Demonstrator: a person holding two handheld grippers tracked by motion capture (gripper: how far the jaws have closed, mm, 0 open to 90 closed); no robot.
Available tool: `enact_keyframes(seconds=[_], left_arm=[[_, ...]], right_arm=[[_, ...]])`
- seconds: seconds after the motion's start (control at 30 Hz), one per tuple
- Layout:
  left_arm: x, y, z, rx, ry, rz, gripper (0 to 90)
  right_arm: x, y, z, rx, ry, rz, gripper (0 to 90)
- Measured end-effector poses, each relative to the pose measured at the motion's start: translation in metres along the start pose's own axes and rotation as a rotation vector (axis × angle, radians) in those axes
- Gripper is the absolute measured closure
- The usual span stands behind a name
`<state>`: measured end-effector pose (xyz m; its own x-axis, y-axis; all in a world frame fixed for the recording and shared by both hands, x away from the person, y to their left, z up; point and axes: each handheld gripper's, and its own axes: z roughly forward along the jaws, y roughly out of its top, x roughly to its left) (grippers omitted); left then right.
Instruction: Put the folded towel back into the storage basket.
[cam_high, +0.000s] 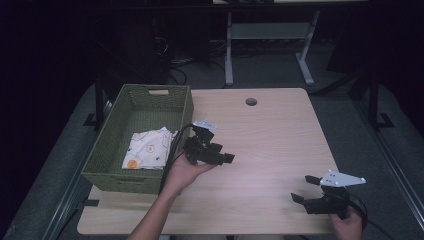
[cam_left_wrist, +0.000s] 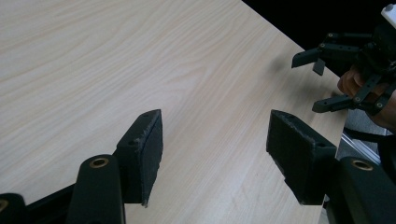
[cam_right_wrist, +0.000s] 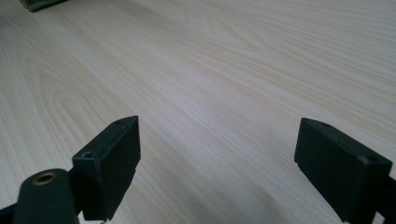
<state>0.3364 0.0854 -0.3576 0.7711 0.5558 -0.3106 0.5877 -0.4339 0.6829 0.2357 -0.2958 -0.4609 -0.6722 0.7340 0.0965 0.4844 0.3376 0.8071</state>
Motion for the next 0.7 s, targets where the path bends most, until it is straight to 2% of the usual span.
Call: enact_keyframes(seconds=[0.3, 0.7], left_arm=[[-0.008, -0.009, 0.011, 0.006, -0.013, 0.001, 35.3], [-0.020, -0.021, 0.025, 0.012, -0.029, 0.030, 33.4]], right_arm=[[0.001, 0.000, 0.001, 0.007, 0.000, -0.004, 14.0], [0.001, 0.000, 0.002, 0.011, -0.002, -0.008, 14.0]])
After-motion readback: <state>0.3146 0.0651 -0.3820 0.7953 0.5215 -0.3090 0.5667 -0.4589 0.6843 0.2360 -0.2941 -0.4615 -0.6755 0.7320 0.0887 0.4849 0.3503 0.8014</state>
